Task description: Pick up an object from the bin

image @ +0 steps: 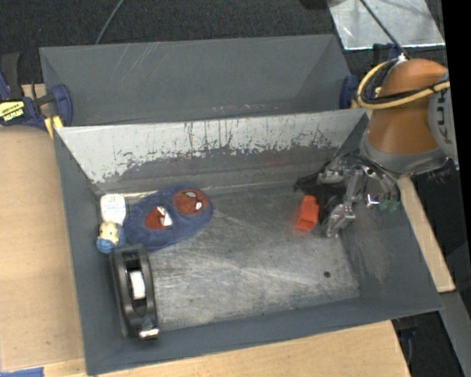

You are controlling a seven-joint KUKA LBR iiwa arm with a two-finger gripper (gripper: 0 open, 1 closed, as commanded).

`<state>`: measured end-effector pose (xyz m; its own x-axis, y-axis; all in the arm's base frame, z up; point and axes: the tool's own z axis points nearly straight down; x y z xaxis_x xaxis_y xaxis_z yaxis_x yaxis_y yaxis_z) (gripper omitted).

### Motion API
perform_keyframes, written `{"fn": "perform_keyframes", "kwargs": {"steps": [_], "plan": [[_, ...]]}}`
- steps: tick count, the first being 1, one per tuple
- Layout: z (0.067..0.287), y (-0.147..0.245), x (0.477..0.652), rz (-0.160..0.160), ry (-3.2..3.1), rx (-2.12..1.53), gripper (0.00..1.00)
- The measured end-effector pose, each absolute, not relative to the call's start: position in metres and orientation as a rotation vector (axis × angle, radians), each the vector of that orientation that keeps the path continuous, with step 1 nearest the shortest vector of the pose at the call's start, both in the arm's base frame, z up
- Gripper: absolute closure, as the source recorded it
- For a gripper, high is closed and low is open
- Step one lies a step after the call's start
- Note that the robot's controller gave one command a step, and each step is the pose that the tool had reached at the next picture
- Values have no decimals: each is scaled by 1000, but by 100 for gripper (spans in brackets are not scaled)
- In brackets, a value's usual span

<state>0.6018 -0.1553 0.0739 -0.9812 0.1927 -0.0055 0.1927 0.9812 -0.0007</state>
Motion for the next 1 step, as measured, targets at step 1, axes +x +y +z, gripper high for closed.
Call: {"fn": "perform_keyframes", "kwargs": {"steps": [1], "plan": [[74, -155, 603, -3, 3121, 297, 0]]}}
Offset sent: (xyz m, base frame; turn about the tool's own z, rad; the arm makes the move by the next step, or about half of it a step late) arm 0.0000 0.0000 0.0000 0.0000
